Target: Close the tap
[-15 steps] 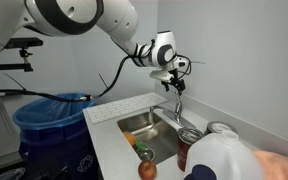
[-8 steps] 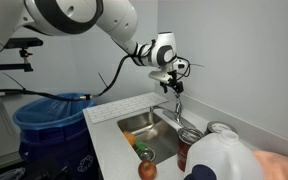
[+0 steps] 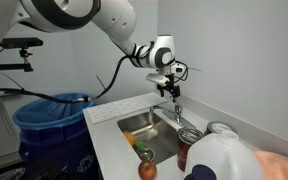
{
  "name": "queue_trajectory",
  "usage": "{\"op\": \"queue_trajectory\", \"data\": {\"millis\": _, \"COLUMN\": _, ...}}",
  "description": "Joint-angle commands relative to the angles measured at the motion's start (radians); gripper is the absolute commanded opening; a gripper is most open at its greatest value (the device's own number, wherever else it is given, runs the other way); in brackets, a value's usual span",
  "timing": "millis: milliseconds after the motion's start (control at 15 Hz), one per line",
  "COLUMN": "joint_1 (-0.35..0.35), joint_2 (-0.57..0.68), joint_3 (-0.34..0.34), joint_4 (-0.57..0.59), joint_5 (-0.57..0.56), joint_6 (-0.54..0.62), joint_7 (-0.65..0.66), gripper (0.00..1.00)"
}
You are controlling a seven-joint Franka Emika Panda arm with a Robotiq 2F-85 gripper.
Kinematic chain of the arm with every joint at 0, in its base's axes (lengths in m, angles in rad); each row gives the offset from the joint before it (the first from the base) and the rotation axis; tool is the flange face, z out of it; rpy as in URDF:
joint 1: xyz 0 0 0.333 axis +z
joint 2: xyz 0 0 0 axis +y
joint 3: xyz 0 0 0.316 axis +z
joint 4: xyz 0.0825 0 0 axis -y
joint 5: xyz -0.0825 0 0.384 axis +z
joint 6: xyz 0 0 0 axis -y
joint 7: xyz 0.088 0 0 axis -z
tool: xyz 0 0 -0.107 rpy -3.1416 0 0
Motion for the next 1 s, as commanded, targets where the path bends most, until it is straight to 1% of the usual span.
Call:
{"op": "queue_trajectory", "data": {"millis": 0, "joint_1": 0.003, "joint_2": -0.054, "joint_3": 0.002, "joint_4": -0.080, "joint_5": 0.026, "joint_6": -0.027, "joint_7": -0.009, "gripper": 1.00}}
{"op": "queue_trajectory", "data": {"millis": 333, "joint_1": 0.002, "joint_2": -0.074, "joint_3": 0.004, "joint_4": -0.135, "joint_5": 0.030, "joint_6": -0.048, "joint_7": -0.008, "gripper": 1.00}}
{"op": "queue_trajectory", "data": {"millis": 733, "joint_1": 0.007, "joint_2": -0.066, "joint_3": -0.002, "joint_4": -0.126, "joint_5": 0.024, "joint_6": -0.037, "joint_7": 0.003, "gripper": 1.00}}
{"op": "queue_trajectory", "data": {"millis": 933, "joint_1": 0.013, "joint_2": -0.053, "joint_3": -0.010, "joint_4": -0.100, "joint_5": 0.011, "joint_6": 0.003, "joint_7": 0.008, "gripper": 1.00}}
